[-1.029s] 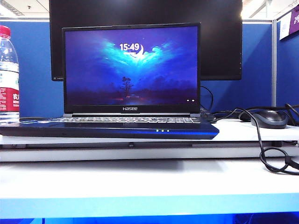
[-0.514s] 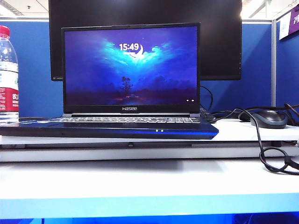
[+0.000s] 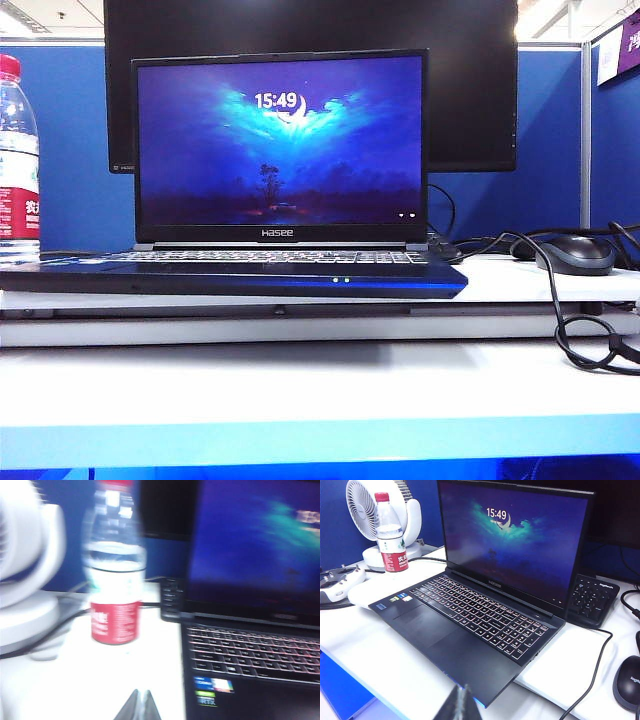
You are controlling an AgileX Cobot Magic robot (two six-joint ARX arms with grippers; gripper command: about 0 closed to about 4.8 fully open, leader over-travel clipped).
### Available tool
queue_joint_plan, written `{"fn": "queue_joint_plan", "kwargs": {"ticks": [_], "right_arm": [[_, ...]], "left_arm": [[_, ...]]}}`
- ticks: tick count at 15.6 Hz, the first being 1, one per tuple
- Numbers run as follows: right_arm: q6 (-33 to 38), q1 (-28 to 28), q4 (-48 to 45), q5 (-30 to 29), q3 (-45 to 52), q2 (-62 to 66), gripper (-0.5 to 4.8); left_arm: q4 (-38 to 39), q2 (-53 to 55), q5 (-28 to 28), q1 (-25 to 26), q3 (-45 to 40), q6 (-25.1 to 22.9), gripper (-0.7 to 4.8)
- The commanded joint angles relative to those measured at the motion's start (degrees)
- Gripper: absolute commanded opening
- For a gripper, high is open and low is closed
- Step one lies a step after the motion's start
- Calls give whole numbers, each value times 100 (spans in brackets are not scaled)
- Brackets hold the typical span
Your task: Open the lid of the black laptop.
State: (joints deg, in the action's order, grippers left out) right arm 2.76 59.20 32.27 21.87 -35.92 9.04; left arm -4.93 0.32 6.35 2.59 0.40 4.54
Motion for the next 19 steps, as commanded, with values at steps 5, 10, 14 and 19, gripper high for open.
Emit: {"fn": "queue_joint_plan", "kwargs": {"ticks": [5, 10, 14, 19], "right_arm": [[20, 0, -76, 9, -15, -9, -6], [20, 0, -76, 9, -15, -9, -6], [20, 0, -76, 9, -15, -9, -6], [20, 0, -76, 9, -15, -9, -6]], "left_arm": [[11, -13, -264, 98, 0, -107, 21], [13, -13, -251, 83, 0, -111, 21], [22, -13, -249, 83, 2, -98, 22], [17, -13, -249, 83, 0, -98, 21]]}}
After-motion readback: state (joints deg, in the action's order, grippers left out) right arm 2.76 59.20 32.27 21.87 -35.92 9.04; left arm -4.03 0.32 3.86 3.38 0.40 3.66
